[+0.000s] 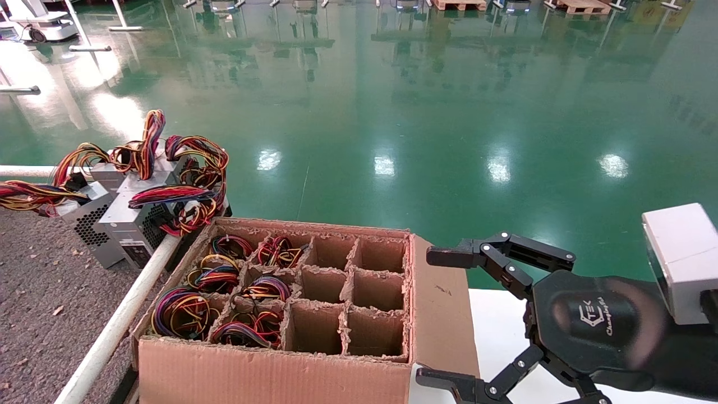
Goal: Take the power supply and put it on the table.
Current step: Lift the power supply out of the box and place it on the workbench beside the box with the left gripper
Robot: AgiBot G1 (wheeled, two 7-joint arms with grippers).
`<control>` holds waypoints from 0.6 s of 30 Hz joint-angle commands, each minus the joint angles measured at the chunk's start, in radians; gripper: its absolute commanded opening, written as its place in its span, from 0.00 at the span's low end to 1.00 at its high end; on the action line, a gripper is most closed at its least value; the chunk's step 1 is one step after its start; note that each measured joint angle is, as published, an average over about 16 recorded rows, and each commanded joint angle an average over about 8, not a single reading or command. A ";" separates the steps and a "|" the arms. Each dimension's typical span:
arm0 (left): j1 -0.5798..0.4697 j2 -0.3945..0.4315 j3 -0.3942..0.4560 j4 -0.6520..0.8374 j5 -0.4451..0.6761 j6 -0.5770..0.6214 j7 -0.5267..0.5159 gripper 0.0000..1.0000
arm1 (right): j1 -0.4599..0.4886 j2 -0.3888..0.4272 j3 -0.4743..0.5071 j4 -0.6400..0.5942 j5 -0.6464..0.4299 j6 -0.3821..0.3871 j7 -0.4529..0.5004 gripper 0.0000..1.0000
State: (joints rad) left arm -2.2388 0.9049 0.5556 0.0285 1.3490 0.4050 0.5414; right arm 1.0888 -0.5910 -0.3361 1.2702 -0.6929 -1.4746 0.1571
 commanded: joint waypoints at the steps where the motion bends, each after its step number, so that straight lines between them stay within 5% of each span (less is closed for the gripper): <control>1: 0.005 -0.010 0.004 0.002 0.005 -0.016 0.003 0.00 | 0.000 0.000 0.000 0.000 0.000 0.000 0.000 1.00; 18: 0.059 -0.033 0.020 0.029 0.029 -0.078 -0.051 0.00 | 0.000 0.000 0.000 0.000 0.000 0.000 0.000 1.00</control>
State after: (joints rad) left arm -2.1784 0.8722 0.5770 0.0602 1.3794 0.3327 0.4894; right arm 1.0889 -0.5908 -0.3364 1.2702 -0.6926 -1.4744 0.1569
